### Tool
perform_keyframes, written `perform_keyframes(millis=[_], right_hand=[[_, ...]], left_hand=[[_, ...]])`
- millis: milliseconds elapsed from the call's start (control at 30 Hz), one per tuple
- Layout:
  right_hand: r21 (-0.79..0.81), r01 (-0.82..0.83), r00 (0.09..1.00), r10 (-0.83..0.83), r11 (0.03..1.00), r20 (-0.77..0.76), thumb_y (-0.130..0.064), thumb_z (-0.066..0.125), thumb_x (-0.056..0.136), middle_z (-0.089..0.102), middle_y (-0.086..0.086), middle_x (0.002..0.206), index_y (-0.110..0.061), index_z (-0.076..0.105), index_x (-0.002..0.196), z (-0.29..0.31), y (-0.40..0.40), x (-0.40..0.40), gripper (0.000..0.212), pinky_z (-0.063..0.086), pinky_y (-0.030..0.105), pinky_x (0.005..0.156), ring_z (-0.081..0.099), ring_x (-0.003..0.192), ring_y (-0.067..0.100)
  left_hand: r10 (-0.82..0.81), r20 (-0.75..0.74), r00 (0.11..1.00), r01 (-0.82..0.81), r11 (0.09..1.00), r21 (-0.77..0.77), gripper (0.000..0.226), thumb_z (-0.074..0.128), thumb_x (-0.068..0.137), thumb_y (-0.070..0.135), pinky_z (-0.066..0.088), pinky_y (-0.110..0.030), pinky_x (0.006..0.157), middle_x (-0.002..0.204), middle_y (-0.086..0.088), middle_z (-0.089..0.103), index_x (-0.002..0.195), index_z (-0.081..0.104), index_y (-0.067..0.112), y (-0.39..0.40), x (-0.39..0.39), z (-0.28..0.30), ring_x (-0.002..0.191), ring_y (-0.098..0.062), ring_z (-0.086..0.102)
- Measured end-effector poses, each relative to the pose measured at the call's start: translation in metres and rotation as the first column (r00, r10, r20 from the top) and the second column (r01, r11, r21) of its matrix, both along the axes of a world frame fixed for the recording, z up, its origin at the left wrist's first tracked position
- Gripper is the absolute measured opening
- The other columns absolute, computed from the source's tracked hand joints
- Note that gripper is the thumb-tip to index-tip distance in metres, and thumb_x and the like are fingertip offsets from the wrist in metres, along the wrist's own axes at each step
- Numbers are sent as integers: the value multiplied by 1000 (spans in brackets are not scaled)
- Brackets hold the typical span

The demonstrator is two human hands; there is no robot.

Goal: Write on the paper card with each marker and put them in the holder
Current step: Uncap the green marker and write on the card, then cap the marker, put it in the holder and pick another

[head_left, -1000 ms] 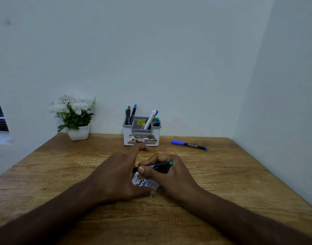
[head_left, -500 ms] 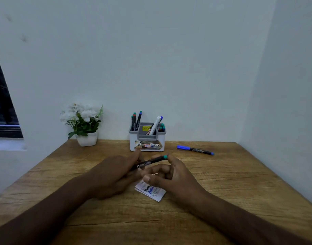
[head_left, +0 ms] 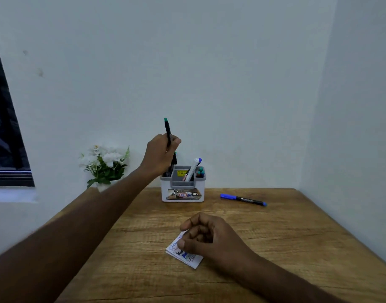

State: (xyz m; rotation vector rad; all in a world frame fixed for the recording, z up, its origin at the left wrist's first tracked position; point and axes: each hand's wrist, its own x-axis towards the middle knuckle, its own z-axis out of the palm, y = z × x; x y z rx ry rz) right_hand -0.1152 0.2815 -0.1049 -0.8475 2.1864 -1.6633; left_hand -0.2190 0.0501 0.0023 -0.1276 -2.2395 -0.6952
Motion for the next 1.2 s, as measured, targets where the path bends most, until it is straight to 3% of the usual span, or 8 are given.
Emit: perform_keyframes(millis=[100, 200, 400, 700, 833, 933, 1100, 1200], right_hand=[[13, -5, 1000, 5, 1000, -7, -37, 89, 85, 83, 3, 102, -27, 75, 109, -1, 0, -1, 30, 63, 33, 87, 79, 96, 19], [11, -2, 1000, 3, 1000, -21, -36, 89, 85, 83, 0, 98, -26, 76, 108, -2, -1, -1, 28, 58, 19, 75, 74, 84, 6], [3, -10, 999, 10, 1000, -32, -31, 87, 88, 83, 3, 98, -24, 77, 108, -2, 0, -1, 23, 57, 15, 74, 73, 80, 1], [31, 12, 998, -11, 999, -59, -34, 84, 91, 80, 6, 102, -27, 79, 106, 0, 0, 1, 18, 62, 45, 89, 75, 101, 28], [31, 4, 998, -2, 1000, -67, -33, 85, 91, 80, 8, 105, -23, 79, 107, -1, -1, 2, 19, 61, 45, 88, 75, 99, 27], [9, 7, 998, -6, 1000, -69, -27, 86, 89, 80, 13, 104, -16, 76, 100, -2, -1, 0, 18, 61, 50, 90, 75, 102, 34], [-135, 29, 994, -42, 990, -99, -19, 83, 82, 80, 11, 95, -24, 73, 85, 0, 3, -5, 12, 65, 46, 86, 80, 93, 26], [-87, 285, 881, -297, 954, -369, -16, 78, 90, 78, -4, 87, -30, 74, 90, 7, 19, -31, 14, 62, 30, 77, 75, 84, 12]], left_hand=[[61, -51, 997, -58, 996, 66, 16, 65, 102, 23, 56, -37, 88, 97, -4, 72, 108, 69, 8, -4, -22, -5, 88, -21, 70], [65, -8, 998, -64, 988, 144, 26, 74, 97, 24, 54, -26, 84, 93, -3, 72, 116, 68, 6, -6, -37, -11, 83, -15, 69], [132, 170, 977, -133, 991, -6, 25, 79, 91, 29, 51, -30, 84, 98, -7, 74, 103, 73, 8, -1, -56, -15, 94, -23, 71], [129, 86, 988, -125, 991, -52, 45, 78, 94, 31, 58, -38, 94, 111, -8, 74, 128, 66, 3, 5, -16, 2, 91, -19, 72], [-16, -64, 998, 5, 985, -171, 15, 67, 99, 13, 55, -19, 77, 104, 2, 71, 113, 69, 15, 19, 55, -16, 82, -7, 66], [-165, 92, 982, 173, 981, -92, 18, 64, 99, 12, 50, -8, 68, 89, 15, 70, 107, 65, 28, 32, 116, -61, 84, -2, 68], [-342, 368, 865, 300, 939, 167, 31, 60, 103, 18, 56, -18, 66, 96, 18, 71, 126, 47, 36, 43, 157, -108, 86, -2, 72], [-362, 379, 852, 339, 932, 128, 33, 70, 98, 22, 52, -14, 68, 101, 14, 71, 125, 53, 32, 42, 154, -111, 96, 0, 68]])
